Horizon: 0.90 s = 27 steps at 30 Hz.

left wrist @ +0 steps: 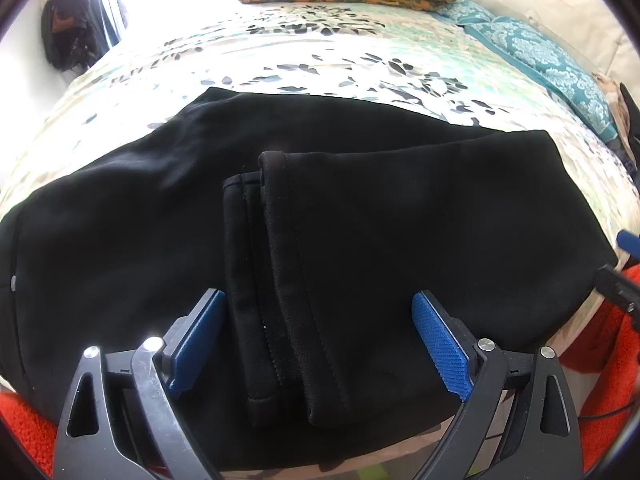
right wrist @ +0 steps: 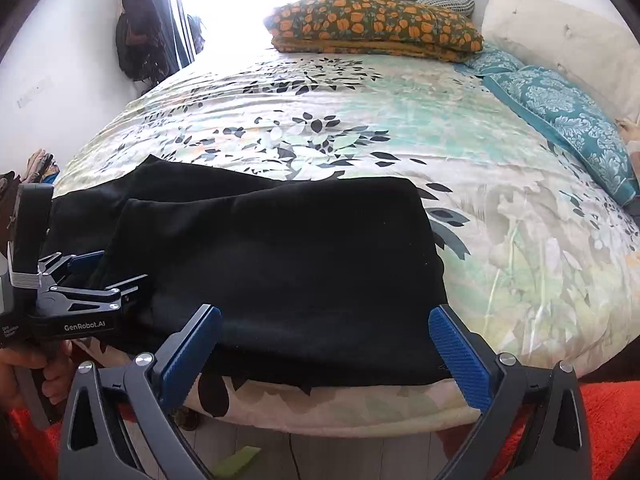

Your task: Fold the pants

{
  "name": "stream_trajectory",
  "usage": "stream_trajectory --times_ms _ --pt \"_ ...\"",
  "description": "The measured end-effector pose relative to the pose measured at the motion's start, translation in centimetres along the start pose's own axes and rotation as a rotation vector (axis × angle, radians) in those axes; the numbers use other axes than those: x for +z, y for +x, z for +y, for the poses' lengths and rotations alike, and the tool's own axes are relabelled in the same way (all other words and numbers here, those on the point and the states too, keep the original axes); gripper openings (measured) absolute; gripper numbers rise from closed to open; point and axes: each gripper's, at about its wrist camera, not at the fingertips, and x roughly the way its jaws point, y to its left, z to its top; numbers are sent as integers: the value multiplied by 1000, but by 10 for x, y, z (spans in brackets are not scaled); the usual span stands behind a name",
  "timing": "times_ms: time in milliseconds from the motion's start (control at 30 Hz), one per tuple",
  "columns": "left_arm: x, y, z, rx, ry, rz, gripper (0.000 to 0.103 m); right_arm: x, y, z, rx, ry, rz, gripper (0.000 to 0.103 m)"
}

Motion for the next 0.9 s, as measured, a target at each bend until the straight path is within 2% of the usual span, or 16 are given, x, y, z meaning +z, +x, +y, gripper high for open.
stream_trajectory --times_ms 33,67,267,433,667,900 --pt "0 0 0 -2 2 0 95 -4 14 -4 12 13 65 103" --pt "0 0 0 -1 4 -2 95 -6 19 -6 21 21 74 103" --pt "-2 -1 2 -9 -5 -16 96 4 -21 0 -30 -20 -134 103" --pt "0 -12 8 -22 -38 -37 96 1 -12 -3 -19 3 -96 103" --pt "3 -43 37 -6 -132 -111 96 4 -16 0 -24 -5 -130 103" --pt "0 -49 76 7 -270 -97 96 6 -13 6 -12 -27 -129 103"
